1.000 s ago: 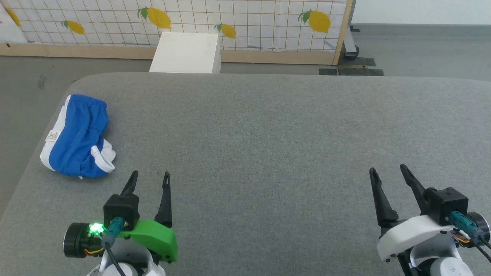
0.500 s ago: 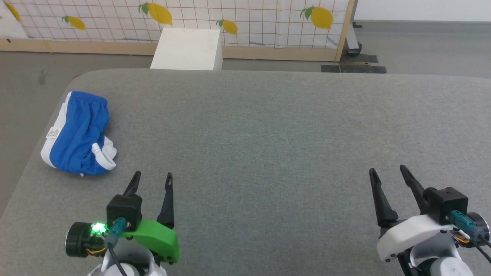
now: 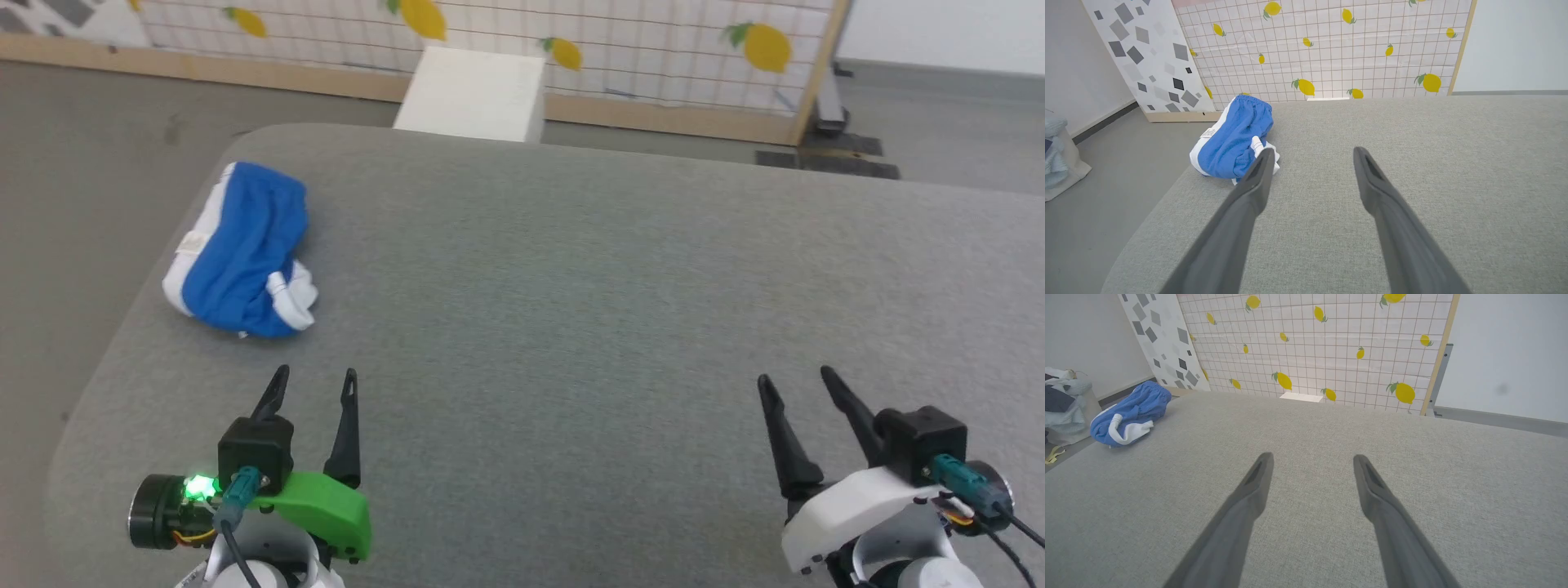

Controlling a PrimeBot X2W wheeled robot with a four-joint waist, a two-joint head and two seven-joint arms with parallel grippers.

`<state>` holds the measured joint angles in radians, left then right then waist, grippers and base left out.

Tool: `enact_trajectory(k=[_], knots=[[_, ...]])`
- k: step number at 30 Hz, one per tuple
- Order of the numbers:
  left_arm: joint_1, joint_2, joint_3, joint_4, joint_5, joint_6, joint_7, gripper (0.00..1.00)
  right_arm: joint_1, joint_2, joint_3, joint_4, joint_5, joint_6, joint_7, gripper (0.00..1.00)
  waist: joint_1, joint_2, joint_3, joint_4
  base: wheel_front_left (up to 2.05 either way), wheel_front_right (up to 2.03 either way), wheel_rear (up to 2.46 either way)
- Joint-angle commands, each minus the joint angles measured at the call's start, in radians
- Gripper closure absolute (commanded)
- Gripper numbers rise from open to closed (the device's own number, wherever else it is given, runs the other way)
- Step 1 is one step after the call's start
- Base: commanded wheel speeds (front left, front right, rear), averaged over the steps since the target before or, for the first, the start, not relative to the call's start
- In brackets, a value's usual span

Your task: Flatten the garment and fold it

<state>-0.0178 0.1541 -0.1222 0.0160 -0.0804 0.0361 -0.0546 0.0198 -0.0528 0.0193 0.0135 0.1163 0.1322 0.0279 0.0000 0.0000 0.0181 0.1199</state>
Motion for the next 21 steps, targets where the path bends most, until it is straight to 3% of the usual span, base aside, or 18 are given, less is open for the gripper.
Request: enact_trajectory(k=[1, 21], knots=[[-0.018, 0.009, 0.0, 0.003, 0.004, 0.004, -0.007, 0.0, 0.013, 0.003, 0.006, -0.003, 0.008, -0.002, 0.005, 0.0, 0.0, 0.0, -0.01, 0.052, 0.0, 0.0, 0.0], [-0.024, 0.03, -0.03, 0.015, 0.013, 0.01, -0.029, 0.0, 0.064, 0.003, 0.047, -0.011, 0.046, -0.002, 0.028, 0.0, 0.0, 0.0, -0.031, 0.259, 0.0, 0.0, 0.0]])
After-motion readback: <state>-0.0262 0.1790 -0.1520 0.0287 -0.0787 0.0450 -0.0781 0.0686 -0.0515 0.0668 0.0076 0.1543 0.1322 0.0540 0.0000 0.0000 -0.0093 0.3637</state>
